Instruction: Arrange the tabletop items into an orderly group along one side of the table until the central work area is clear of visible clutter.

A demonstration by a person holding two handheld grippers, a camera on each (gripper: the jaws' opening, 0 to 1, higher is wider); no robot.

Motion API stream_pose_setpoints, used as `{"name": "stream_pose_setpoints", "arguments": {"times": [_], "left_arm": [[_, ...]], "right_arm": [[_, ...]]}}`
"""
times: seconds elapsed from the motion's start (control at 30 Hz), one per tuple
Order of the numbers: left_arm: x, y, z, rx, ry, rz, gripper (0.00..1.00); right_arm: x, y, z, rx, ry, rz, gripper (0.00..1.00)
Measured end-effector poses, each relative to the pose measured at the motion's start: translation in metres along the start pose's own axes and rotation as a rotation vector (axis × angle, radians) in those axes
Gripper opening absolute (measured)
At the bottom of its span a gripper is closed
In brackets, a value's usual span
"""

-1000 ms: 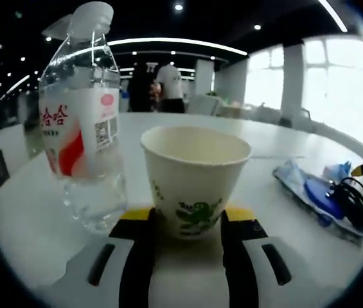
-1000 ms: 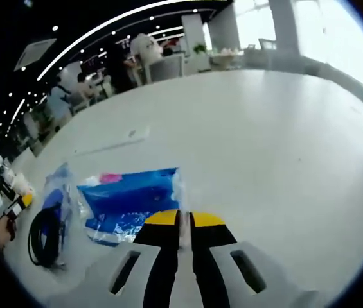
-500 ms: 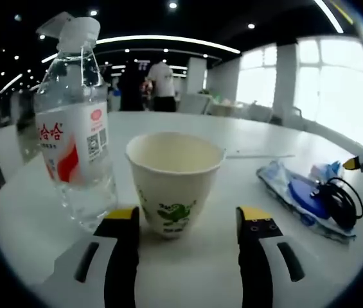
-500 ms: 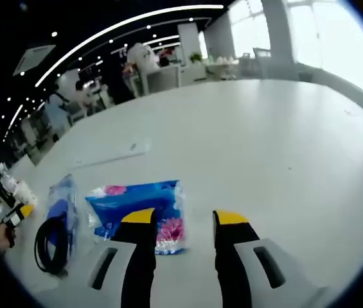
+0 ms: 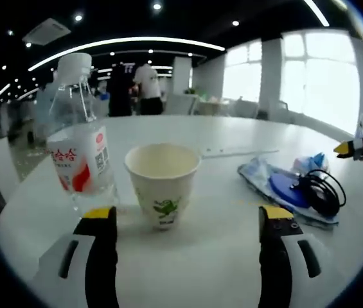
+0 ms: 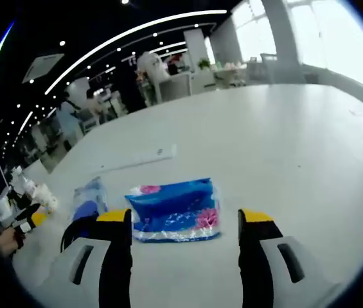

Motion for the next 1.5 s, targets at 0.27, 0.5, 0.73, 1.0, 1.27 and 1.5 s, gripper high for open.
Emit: {"name": "stream_pose_setpoints", "arguments": {"times": [0.27, 0.5, 0.73, 1.0, 1.27, 1.5], "left_arm": [[0.007, 0.002, 0.017, 0.006, -0.002, -0.024, 0.94], [0.021, 0.008, 0.034, 0.038, -0.052, 0.010, 0.99], [0.030, 0.008, 0.053, 0.026, -0.076, -0.003, 0.99], [0.031, 0.000, 0.066, -0.007, -0.083, -0.087, 0.99], [0.034, 0.005, 0.075, -0.006, -0.139, -0.064, 0.99], [0.039, -0.001, 0.087, -0.037, -0.157, -0.097, 0.99]], "right_arm": [[-0.040, -0.013, 0.011, -0.021, 0.082, 0.062, 0.72], [-0.065, -0.021, 0.011, -0.042, 0.131, 0.088, 0.73], [-0.085, -0.027, 0.002, -0.077, 0.169, 0.132, 0.72], [-0.108, -0.032, -0.008, -0.105, 0.192, 0.177, 0.72], [-0.119, -0.042, -0.021, -0.142, 0.207, 0.186, 0.71], [-0.122, -0.049, -0.030, -0.165, 0.189, 0.211, 0.64]]}}
Point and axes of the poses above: the point that each gripper's makers call its tool centre point, and the gripper's own axes: z roughly backward along the fingers, x roughly to its right, y roughly out of its top, the point moved 4 cm from there along z, roughly backward along the fingers, and after that the axes turned 12 degrees about -x, right-handed, at the moved point
